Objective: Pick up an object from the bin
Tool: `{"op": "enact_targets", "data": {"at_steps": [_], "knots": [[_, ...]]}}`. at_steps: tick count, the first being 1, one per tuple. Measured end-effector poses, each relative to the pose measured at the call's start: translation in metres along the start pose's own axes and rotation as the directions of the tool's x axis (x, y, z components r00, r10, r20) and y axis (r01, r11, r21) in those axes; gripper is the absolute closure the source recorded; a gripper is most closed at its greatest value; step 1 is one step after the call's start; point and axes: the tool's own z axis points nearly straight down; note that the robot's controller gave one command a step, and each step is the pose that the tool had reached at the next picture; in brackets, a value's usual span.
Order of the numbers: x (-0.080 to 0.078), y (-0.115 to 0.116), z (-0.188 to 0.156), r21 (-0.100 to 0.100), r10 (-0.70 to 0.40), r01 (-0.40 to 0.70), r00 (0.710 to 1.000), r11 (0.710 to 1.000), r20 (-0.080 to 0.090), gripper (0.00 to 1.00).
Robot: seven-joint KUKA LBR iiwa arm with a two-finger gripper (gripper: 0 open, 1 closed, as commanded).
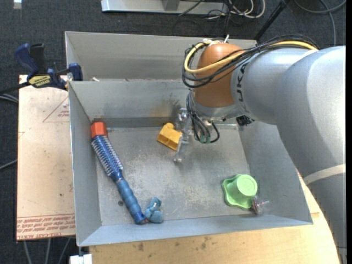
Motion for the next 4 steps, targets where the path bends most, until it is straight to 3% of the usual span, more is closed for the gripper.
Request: {"op": "enact_targets", "data": {"at_steps": [1, 2, 3, 4], "knots": [[0.0, 0.005, 0.001, 0.002, 0.005, -0.005, 1.0, 1.0, 0.001, 0.0], [0.022, 0.003, 0.001, 0.001, 0.079, -0.079, 0.997, 0.997, 0.0, 0.0], [0.025, 0.001, 0.001, 0.003, 0.046, -0.046, 0.999, 0.999, 0.001, 0.0], [0.012, 0.005, 0.002, 0.003, 0.027, -0.027, 1.0, 1.0, -0.002, 0.0]]}}
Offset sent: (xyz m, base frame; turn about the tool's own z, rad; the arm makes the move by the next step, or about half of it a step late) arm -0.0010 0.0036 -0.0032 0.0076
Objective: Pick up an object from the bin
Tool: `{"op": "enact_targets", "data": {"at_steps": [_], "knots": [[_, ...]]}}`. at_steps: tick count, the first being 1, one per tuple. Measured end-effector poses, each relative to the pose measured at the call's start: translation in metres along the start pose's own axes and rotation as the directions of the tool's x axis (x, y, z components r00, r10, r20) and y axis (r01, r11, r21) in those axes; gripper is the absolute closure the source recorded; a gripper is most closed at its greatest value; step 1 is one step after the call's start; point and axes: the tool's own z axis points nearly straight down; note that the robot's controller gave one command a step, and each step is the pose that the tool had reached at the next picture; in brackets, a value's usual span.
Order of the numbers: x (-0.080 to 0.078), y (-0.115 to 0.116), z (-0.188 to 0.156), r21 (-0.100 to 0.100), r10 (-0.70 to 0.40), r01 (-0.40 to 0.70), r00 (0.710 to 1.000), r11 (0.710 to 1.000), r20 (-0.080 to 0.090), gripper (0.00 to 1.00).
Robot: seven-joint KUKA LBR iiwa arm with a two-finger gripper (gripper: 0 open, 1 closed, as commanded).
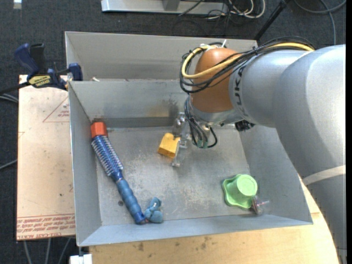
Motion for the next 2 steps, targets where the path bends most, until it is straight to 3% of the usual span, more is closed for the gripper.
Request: {"op": "enact_targets", "data": {"at_steps": [1, 2], "knots": [[0.001, 0.0, 0.001, 0.001, -0.001, 0.001, 1.0, 1.0, -0.003, 1.0], [-0.009, -0.018, -0.16, -0.001, -0.029, 0.029, 1.0, 1.0, 0.007, 1.0]]}}
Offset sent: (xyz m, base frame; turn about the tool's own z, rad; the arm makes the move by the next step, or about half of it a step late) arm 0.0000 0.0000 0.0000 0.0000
